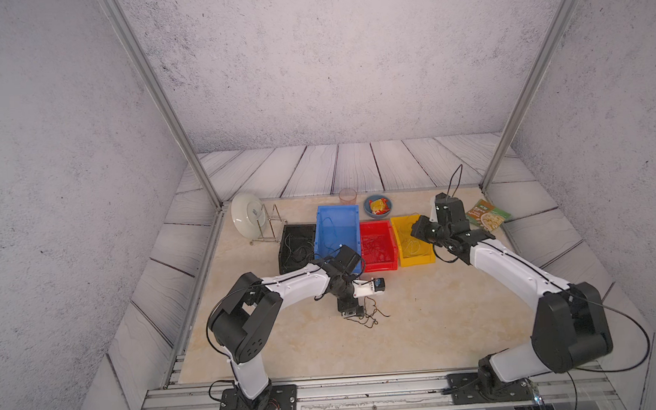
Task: Untangle and sort cables by color
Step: Adjust the cable in the bin.
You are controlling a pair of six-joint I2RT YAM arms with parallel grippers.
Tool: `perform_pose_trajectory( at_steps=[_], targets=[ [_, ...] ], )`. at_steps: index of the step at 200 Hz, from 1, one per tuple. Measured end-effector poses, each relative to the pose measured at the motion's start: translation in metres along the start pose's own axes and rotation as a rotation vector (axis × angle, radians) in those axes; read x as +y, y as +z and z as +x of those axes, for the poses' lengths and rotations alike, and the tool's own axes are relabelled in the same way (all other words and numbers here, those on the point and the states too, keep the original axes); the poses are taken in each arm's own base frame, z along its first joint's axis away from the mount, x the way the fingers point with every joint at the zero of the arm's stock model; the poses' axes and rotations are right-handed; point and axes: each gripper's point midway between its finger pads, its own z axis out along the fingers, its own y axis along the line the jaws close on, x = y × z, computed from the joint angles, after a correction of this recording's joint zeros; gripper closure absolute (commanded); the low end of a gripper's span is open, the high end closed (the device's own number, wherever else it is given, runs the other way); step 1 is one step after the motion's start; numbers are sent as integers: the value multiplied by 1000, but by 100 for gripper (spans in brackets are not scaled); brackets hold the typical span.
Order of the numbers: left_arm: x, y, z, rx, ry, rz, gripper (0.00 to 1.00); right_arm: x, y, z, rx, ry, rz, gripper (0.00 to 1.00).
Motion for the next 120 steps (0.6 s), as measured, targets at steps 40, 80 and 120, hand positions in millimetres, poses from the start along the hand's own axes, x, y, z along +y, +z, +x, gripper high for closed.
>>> perform_pose_trajectory(
  at_steps=[40,80,120],
  targets=[
    [-6,9,1,32,21,10,72,-22,46,11,95,-44,78,100],
    [-9,9,2,35,43,23,100,-49,51,27,133,-78,167,100],
    [-14,7,6,51,52,44,100,-62,64,42,188,-109,196,91]
  ],
)
